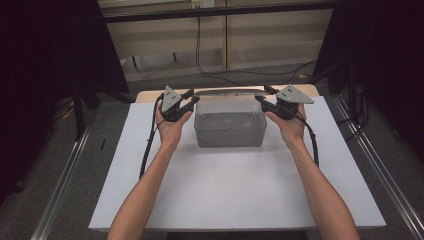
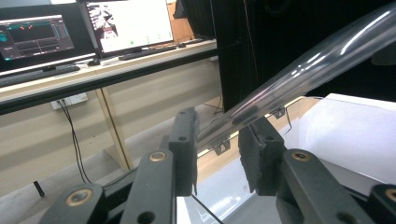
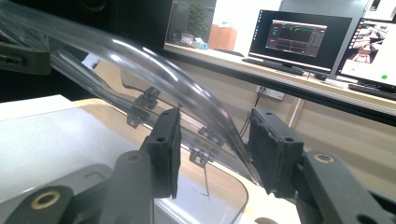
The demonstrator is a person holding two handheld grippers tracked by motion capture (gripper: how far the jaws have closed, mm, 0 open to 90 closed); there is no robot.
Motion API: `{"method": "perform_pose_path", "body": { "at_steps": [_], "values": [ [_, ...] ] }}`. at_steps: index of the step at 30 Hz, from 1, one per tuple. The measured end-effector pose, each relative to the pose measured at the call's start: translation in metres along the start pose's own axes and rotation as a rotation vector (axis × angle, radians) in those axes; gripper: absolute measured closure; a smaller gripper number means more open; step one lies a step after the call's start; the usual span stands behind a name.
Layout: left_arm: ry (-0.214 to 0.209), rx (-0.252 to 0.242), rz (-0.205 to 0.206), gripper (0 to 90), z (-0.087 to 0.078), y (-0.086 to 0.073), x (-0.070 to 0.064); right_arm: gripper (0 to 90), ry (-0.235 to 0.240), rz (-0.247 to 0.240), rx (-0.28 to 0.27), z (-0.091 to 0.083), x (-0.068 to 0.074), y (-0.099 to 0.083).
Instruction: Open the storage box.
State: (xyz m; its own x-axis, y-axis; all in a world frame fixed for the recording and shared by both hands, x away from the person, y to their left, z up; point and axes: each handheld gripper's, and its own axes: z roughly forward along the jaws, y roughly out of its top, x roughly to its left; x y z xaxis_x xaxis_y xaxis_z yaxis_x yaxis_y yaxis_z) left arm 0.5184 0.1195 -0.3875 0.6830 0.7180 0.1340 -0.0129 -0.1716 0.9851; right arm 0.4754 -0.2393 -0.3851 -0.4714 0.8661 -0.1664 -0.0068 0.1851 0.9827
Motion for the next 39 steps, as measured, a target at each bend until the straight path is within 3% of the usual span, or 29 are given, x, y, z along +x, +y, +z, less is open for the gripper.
{"method": "perform_pose_path", "body": {
  "at_steps": [6, 20, 29, 31, 39],
  "values": [
    [0.007, 0.015, 0.025, 67.6, 0.003, 0.002, 0.002, 52.3, -0.008, 0.025, -0.003, 0.002, -0.007, -0.005],
    [0.012, 0.003, 0.008, 70.5, 0.009, 0.005, 0.008, 50.3, -0.005, 0.014, 0.015, 0.012, -0.015, -0.007],
    [0.015, 0.003, 0.007, 71.5, 0.011, 0.006, 0.009, 51.7, -0.002, 0.027, 0.026, 0.021, -0.021, -0.009],
    [0.014, -0.002, -0.013, 71.4, 0.012, 0.007, 0.009, 53.0, 0.001, 0.029, 0.031, 0.024, -0.023, -0.009],
    [0.023, 0.005, 0.0, 72.2, 0.014, 0.009, 0.01, 58.1, 0.016, 0.059, 0.033, 0.029, -0.022, -0.016]
  ]
}}
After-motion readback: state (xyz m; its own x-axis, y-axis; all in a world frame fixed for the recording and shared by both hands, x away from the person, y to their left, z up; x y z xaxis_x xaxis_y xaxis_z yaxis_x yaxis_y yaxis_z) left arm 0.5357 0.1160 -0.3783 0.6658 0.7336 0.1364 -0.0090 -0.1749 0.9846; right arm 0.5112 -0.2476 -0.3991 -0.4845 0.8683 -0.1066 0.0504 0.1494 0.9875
